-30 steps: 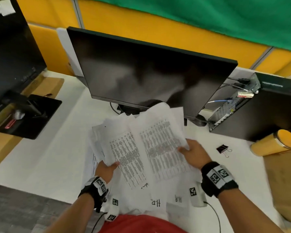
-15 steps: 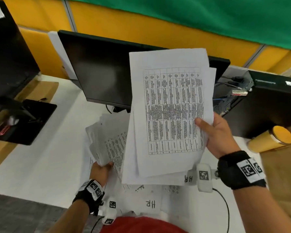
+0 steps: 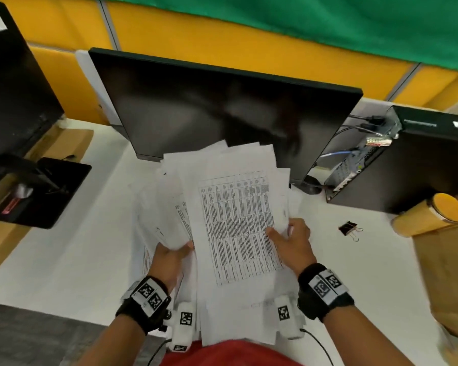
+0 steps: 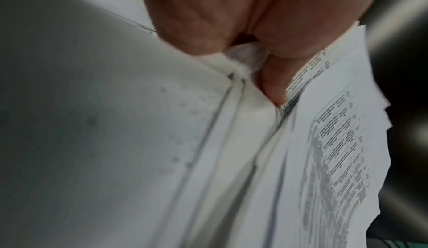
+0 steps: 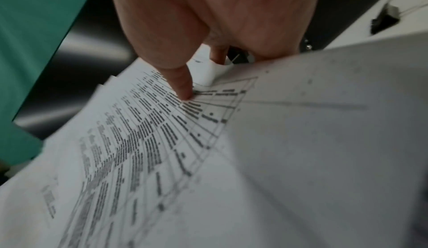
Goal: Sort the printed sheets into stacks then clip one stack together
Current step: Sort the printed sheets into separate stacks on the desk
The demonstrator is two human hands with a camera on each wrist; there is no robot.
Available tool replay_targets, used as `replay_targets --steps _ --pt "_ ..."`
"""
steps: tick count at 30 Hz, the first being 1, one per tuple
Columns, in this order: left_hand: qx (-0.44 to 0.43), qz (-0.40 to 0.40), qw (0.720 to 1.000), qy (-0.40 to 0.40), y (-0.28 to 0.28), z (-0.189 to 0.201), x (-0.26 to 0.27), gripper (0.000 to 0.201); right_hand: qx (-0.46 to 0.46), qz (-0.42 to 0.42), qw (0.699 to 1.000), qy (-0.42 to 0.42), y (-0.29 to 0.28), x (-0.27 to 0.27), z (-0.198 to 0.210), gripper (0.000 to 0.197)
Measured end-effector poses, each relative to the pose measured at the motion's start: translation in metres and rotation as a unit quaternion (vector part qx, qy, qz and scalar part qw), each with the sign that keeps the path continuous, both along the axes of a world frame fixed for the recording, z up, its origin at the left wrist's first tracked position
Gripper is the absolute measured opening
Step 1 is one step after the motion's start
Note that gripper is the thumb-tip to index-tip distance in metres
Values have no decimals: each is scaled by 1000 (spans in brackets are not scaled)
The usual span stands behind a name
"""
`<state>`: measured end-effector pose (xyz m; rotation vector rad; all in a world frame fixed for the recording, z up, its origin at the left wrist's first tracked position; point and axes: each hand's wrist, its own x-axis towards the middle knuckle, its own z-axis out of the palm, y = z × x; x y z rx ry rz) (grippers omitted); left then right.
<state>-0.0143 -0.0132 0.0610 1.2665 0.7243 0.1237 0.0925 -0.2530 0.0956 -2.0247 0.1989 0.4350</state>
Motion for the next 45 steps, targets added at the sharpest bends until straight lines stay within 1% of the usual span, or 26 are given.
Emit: replay_targets --steps 2,3,4,5,6,7,8,11,12,13,14,16,19,21,22,25,28,30,32,33,35,38,40,42,45 --pt "6 -26 999 -25 -3 11 6 38 103 -39 993 42 -7 1 3 58" --pt "17 -35 999 -31 -4 17 10 37 138 -58 987 56 -13 4 2 68" --pt "34 -44 998 -36 -4 22 14 34 156 -72 984 57 -19 7 2 75" --pt "45 -50 997 -40 -4 27 20 28 170 -75 981 54 -22 9 8 73" --pt "56 -55 996 -47 -5 33 25 23 185 -67 980 38 -24 12 12 62" --pt "67 -61 994 -54 -7 42 30 21 193 -58 979 16 -26 14 19 50" --pt "78 -70 992 -66 -9 51 35 21 193 -47 980 -10 -25 15 29 42" --pt "112 -93 984 -105 -17 78 45 17 210 -36 973 -84 -28 18 49 32" --pt "119 -100 982 -112 -18 83 48 12 221 -37 969 -100 -30 17 52 27" --pt "131 -108 979 -111 -18 84 49 13 231 -31 966 -109 -31 16 52 20" --pt "141 -113 978 -103 -17 81 50 19 231 -30 966 -113 -30 12 51 19" --pt "127 -109 982 -90 -16 73 48 26 232 -36 966 -107 -29 6 41 27" --pt "94 -101 987 -87 -12 58 45 43 259 -64 958 -100 -28 1 21 45" --pt "91 -98 988 -75 -9 52 43 46 271 -88 955 -87 -28 -1 12 49" --pt "89 -98 989 -72 -7 51 43 47 269 -93 956 -74 -29 -2 8 49" --pt "86 -113 987 -70 -4 53 42 49 246 -62 966 -49 -29 -3 0 46" --pt "67 -112 989 -74 2 58 42 51 235 -48 970 -39 -28 -2 0 52" --pt "64 -131 986 -85 3 62 42 47 242 -35 969 -27 -27 -3 4 54" --pt "86 -169 978 -83 -2 64 43 43 244 -13 969 -21 -22 -4 9 54" --pt "97 -167 978 -78 -4 63 44 46 243 -10 970 -26 -19 -3 10 54" --pt "98 -125 984 -77 -7 59 48 48 247 -22 968 -41 -15 -1 11 50" --pt "71 -67 992 -79 -4 56 50 50 250 -30 967 -36 -13 -5 14 48" --pt "58 -69 993 -80 -4 55 50 51 213 -12 977 -19 -12 -10 10 43" --pt "58 -77 993 -74 -10 57 50 47 179 2 984 -21 -10 -15 9 36" --pt "58 -53 993 -84 -20 63 54 37 180 -25 982 -54 -8 -11 18 27"
